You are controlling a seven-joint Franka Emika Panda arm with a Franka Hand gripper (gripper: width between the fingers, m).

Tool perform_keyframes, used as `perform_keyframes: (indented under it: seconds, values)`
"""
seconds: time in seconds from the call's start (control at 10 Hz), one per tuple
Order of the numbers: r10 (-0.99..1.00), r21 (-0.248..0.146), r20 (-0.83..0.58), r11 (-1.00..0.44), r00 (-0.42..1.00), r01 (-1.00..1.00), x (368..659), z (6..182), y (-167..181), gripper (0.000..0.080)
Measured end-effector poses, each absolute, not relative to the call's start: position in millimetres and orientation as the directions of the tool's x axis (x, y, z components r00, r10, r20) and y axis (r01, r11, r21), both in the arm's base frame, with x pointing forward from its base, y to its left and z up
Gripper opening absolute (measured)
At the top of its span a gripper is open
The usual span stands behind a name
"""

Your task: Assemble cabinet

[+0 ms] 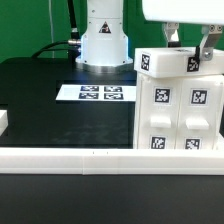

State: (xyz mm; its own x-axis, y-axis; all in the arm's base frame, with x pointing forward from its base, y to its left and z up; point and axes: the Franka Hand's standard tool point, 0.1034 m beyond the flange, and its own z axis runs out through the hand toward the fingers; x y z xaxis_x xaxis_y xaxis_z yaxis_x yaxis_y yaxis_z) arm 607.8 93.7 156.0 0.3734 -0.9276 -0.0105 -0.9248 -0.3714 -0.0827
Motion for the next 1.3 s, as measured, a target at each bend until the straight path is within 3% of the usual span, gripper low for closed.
perform_keyframes:
  seconds: [0.1,0.2,0.6,0.8,1.0,1.3]
  values:
    - [-0.925,-0.082,-0.011,-0.377,0.379,-0.922,608,155.7,94,0.0613]
    - [-0.925,-0.084,-0.014,-0.379,0.381,-0.922,608,156.0,95,0.0777]
    - [-0.93,-0.12,-0.048,-0.358,0.365,-0.926,612,171.0,100,0.0798]
    - [-0.929,-0.116,-0.049,-0.359,0.366,-0.926,611,168.5,100,0.0797]
    - [-0.905,-0.115,-0.042,-0.417,0.424,-0.902,610,168.1,101,0.0797]
    - [-0.786,-0.124,-0.02,-0.611,0.618,-0.782,609,172.2,104,0.0797]
